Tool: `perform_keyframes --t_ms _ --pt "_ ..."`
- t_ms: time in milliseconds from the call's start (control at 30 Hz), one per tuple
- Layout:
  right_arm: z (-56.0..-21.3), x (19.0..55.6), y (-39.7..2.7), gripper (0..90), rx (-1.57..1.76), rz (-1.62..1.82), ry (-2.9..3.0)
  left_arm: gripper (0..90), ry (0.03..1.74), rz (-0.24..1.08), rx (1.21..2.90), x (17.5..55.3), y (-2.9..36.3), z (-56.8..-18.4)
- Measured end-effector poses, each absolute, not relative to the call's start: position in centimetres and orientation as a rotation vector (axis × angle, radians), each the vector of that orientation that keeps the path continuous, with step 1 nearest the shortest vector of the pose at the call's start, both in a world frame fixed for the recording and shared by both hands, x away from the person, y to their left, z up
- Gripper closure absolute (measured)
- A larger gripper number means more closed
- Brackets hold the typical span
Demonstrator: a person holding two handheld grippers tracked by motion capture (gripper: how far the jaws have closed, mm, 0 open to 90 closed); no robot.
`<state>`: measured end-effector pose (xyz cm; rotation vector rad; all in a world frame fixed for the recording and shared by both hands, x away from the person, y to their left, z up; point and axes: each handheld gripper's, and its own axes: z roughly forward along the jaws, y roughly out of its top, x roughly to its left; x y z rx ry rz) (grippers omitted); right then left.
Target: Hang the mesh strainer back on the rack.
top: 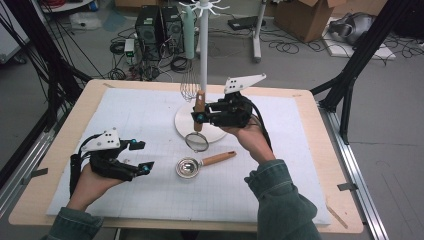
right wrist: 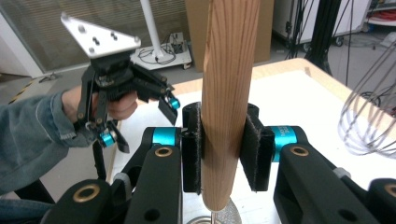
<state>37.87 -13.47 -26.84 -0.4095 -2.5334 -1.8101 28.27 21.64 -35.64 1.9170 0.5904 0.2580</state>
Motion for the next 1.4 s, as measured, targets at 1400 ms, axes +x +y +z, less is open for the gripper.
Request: perform_keyframes --t_ms 1400 --pt "-16.3 45.0 -13.6 72.5 -0.456 -1.773 -2.608 12.0 0.721 0.355 1.912 28.8 25.6 -36.4"
